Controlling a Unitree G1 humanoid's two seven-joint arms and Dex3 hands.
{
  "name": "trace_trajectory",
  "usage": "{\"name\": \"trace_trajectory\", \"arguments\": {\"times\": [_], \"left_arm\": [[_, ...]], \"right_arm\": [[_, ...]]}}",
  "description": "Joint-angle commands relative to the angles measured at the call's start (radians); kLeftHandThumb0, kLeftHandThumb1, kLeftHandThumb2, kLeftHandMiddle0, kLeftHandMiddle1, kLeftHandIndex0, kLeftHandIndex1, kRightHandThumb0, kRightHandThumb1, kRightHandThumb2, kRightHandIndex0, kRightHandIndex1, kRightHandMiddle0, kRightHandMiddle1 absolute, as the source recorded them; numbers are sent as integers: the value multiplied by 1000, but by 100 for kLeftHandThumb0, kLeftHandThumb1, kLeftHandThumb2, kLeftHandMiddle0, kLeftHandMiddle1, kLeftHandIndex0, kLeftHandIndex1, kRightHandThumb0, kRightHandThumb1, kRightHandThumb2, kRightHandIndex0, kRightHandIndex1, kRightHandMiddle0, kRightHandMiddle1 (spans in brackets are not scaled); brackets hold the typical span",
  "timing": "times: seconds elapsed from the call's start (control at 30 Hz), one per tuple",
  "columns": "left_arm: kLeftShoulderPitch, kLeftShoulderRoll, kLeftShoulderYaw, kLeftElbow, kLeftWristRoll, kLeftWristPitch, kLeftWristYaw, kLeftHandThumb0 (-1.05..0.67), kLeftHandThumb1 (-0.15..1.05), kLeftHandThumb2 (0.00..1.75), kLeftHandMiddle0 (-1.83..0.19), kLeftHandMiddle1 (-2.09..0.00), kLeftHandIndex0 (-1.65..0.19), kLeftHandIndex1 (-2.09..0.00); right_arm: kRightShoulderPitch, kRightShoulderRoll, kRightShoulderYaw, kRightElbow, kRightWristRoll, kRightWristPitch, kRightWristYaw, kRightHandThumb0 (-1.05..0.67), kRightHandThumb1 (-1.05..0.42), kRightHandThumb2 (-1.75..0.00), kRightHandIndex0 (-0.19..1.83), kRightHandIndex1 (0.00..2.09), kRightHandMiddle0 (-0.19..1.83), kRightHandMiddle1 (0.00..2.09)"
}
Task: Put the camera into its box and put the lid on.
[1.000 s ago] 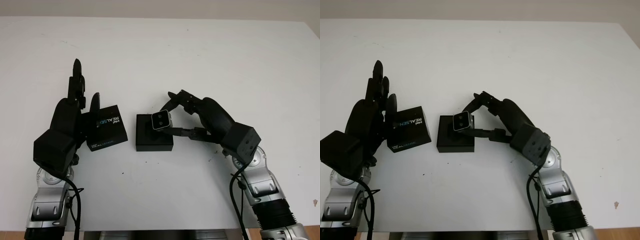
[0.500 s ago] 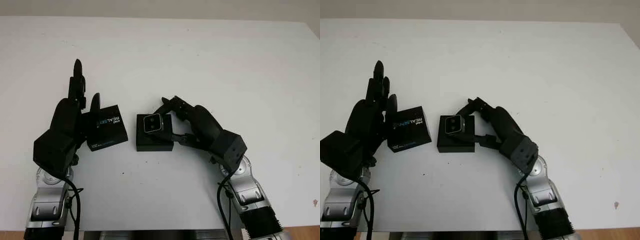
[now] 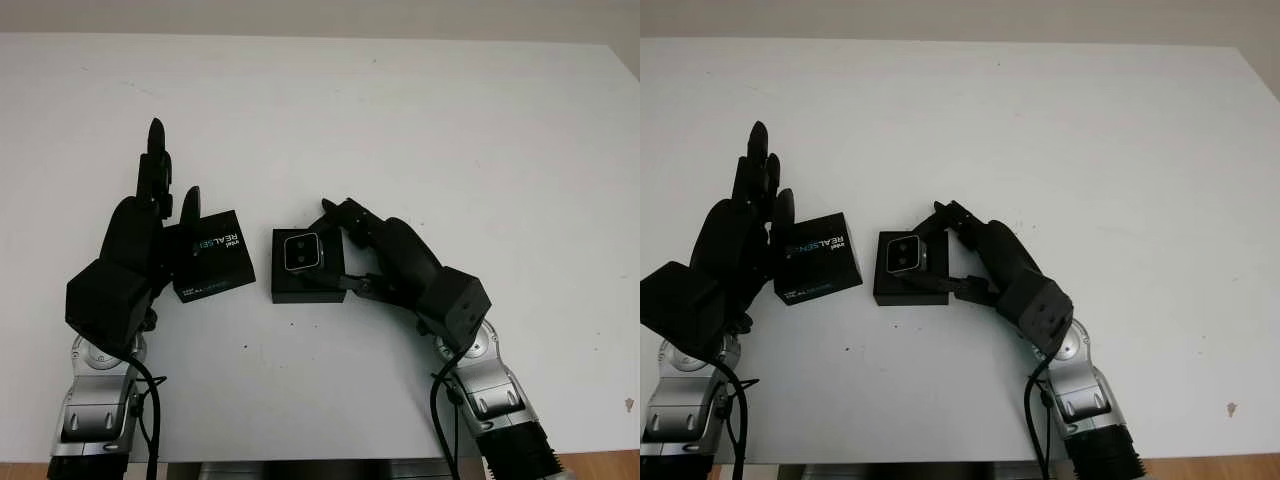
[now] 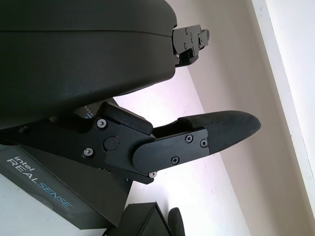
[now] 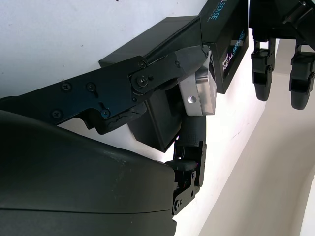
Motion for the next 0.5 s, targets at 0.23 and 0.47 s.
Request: {"name": "trace_trajectory", "arguments": {"times": [0.23,0.47], "left_arm": [[13,0,5,-20,-3,1,7,-79,105,71,13,-6,18,-5],[10,1,5,-18,-1,4,9,-79,105,70,14,-5,16,-6]], "right_arm": [[20,-82,42,-47,-44,5,104,-62,-97,-5,-15,1,-5,64],[26,-124,52,-85,-104,-28,106,-69,-95,-5,-19,0,-12,24]]}}
